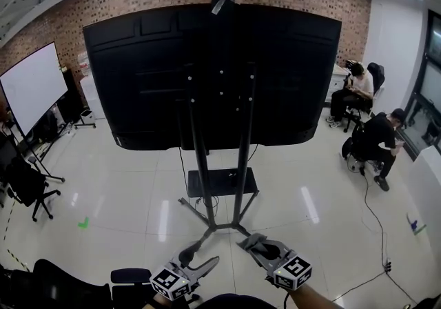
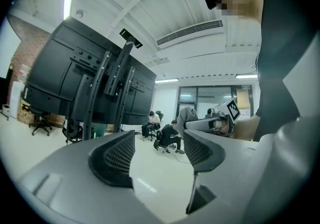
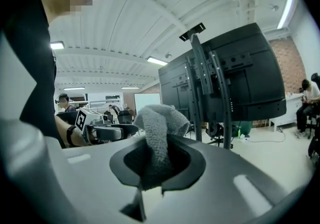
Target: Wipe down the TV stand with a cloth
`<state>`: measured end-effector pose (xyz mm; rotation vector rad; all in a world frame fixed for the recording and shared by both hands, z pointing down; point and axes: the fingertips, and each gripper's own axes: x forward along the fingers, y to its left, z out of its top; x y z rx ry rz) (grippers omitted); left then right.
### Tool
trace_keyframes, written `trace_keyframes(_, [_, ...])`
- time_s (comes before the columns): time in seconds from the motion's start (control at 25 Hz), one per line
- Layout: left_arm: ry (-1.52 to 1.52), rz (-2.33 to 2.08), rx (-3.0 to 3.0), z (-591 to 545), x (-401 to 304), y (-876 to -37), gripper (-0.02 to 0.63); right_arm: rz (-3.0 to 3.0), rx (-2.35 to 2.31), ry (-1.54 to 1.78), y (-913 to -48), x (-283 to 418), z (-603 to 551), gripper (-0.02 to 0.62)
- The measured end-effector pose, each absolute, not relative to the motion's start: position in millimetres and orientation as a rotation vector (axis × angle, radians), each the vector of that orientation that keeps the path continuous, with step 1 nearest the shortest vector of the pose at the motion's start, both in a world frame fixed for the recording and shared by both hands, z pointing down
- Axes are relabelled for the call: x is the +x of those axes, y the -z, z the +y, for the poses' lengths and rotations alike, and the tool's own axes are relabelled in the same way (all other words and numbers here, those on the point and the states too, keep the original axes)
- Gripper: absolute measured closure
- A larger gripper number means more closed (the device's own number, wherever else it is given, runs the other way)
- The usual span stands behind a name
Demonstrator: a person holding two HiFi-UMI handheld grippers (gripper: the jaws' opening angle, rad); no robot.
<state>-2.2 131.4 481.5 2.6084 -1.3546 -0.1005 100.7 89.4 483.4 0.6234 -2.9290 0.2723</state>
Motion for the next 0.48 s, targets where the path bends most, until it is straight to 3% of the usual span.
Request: trace_keyframes(0.48, [0.086, -1.352, 2.657, 123, 32, -477, 0.273, -2.920, 0.580, -0.235, -485, 130, 87, 0.558])
